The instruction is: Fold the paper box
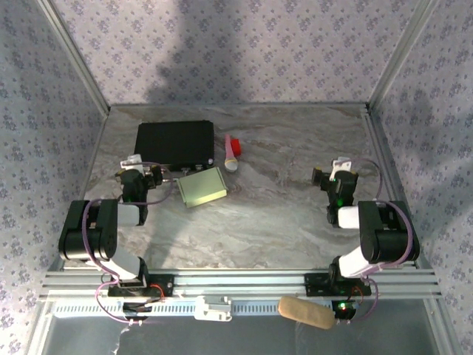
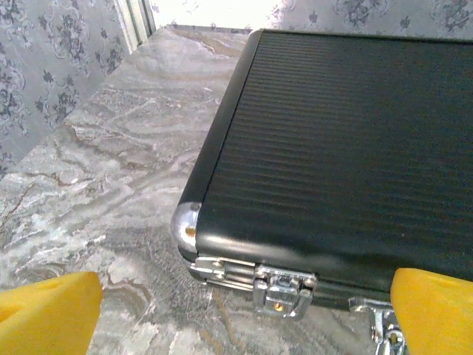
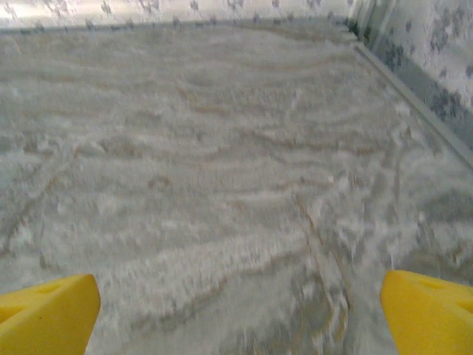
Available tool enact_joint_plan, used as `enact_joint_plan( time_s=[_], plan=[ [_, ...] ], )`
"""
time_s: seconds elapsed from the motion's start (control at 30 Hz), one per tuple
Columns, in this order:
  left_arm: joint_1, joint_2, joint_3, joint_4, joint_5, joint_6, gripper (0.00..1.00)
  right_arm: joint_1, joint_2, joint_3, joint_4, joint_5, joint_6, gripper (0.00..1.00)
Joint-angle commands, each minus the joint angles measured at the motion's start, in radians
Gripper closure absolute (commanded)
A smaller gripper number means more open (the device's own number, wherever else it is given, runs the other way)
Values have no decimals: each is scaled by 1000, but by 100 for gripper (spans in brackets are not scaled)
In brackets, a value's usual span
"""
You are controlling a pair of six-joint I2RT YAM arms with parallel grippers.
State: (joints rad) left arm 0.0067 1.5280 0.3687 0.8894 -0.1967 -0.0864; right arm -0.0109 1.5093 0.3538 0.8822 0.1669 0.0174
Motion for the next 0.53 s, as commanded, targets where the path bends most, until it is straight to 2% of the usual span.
enact_joint_plan(
  time_s=[0.0,0.5],
  plan=[
    [8,1,12,-22,19,8,0,-2,9,31,-67,-16,-23,1],
    [2,2,17,-29,14,16,0,3,9,27,-57,-12,-27,1]
  ],
)
